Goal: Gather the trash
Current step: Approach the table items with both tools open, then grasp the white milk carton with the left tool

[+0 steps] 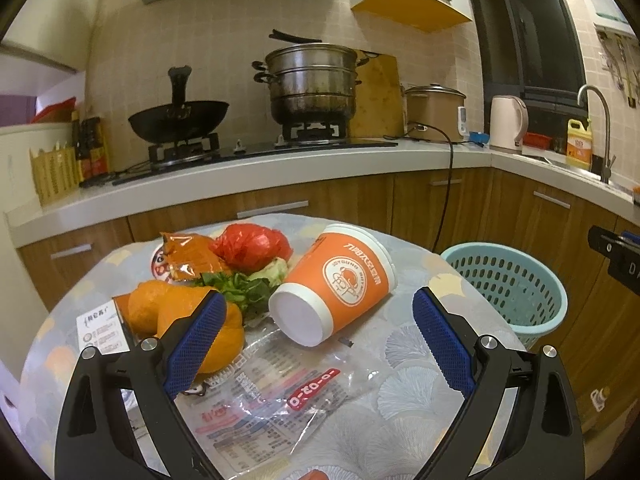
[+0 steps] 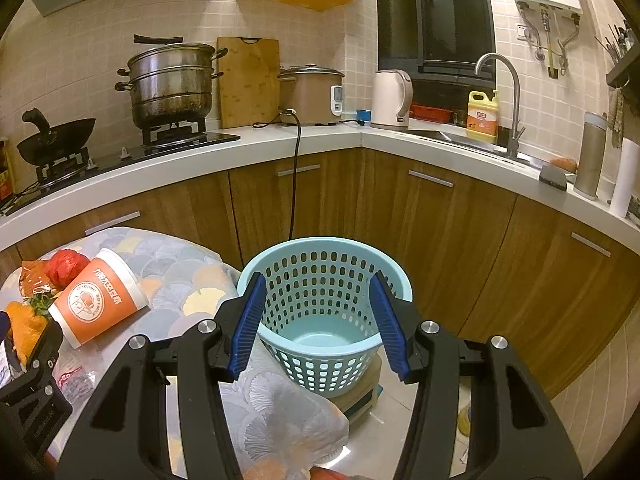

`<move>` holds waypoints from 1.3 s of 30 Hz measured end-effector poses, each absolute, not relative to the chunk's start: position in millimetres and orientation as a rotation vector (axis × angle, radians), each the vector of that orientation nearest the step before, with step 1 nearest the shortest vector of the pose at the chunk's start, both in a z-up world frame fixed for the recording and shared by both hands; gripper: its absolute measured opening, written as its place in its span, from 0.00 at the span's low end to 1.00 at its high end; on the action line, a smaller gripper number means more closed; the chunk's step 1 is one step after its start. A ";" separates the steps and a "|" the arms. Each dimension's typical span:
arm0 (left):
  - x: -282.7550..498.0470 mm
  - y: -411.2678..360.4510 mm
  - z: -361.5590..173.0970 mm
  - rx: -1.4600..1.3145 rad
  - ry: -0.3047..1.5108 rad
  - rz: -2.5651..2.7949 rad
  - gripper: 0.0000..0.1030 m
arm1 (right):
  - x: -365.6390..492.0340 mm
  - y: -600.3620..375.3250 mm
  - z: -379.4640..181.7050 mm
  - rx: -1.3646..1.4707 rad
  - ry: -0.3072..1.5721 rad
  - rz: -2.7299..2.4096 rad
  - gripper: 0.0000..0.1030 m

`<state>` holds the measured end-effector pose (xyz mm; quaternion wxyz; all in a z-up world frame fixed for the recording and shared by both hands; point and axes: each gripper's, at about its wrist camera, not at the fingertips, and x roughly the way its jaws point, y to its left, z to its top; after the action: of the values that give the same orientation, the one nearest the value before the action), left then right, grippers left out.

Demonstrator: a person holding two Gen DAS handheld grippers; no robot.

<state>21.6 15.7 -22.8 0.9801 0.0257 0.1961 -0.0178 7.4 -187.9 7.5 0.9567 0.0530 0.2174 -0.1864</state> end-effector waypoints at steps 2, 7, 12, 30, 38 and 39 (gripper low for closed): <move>23.5 17.6 -23.0 0.042 0.400 -0.037 0.89 | 7.7 -187.5 7.3 0.109 0.444 -0.376 0.49; 25.3 19.2 -23.4 0.024 0.408 -0.043 0.89 | 8.5 -186.8 6.3 0.111 0.450 -0.375 0.49; 24.6 20.5 -23.7 0.027 0.405 -0.041 0.89 | 8.9 -185.9 6.4 0.108 0.452 -0.372 0.49; 1.0 42.8 -22.8 -0.035 0.468 0.053 0.89 | 6.9 -169.6 5.0 0.105 0.459 -0.301 0.49; -20.7 125.4 -9.9 -0.203 0.532 0.299 0.89 | 5.3 -132.2 0.8 0.052 0.463 -0.190 0.43; -20.2 134.0 -10.8 -0.218 0.547 0.311 0.89 | 5.0 -127.0 0.1 0.048 0.464 -0.176 0.43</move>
<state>-20.2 134.0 -10.8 0.9450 -0.1072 0.2685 0.1528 5.0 -127.0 0.1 0.9691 0.0237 0.2297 -0.0872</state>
